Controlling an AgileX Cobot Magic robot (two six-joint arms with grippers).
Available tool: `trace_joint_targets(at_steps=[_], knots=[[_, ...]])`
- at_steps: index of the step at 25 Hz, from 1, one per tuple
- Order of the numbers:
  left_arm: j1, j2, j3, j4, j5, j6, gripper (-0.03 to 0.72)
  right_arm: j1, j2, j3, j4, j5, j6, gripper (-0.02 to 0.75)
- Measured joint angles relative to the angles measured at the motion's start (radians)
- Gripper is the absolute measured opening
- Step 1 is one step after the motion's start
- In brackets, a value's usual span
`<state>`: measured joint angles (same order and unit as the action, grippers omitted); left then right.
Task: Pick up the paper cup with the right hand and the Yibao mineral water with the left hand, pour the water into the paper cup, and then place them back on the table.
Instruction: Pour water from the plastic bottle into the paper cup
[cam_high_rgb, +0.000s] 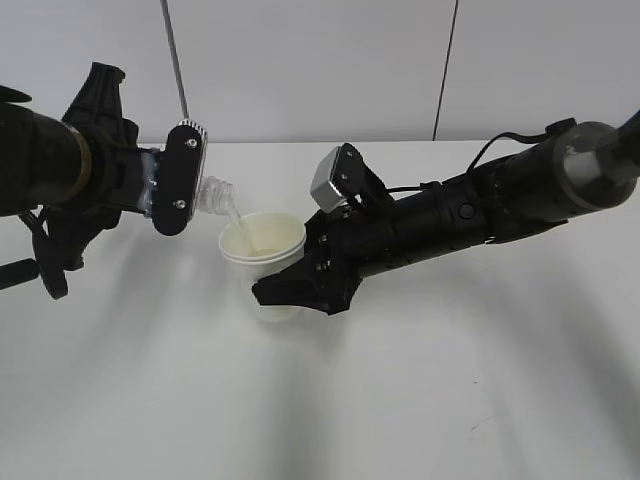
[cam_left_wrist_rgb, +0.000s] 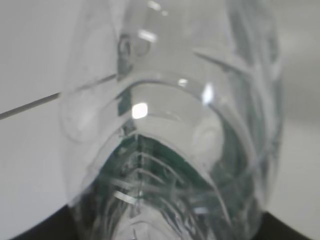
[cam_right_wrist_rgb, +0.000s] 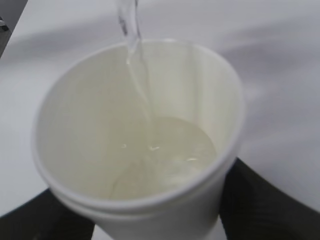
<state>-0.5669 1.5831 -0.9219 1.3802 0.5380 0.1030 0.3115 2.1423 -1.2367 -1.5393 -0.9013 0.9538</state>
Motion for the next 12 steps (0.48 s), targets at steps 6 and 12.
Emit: trace_joint_targets(at_steps=[6,12], knots=[[-0.007,0.0,0.0,0.001,0.002,0.0,0.338,0.0,0.0,0.0,0.0,0.0,0.0,0.52],[-0.013,0.0,0.0,0.002,0.004,0.0,0.338,0.0,0.0,0.0,0.0,0.0,0.0,0.52]])
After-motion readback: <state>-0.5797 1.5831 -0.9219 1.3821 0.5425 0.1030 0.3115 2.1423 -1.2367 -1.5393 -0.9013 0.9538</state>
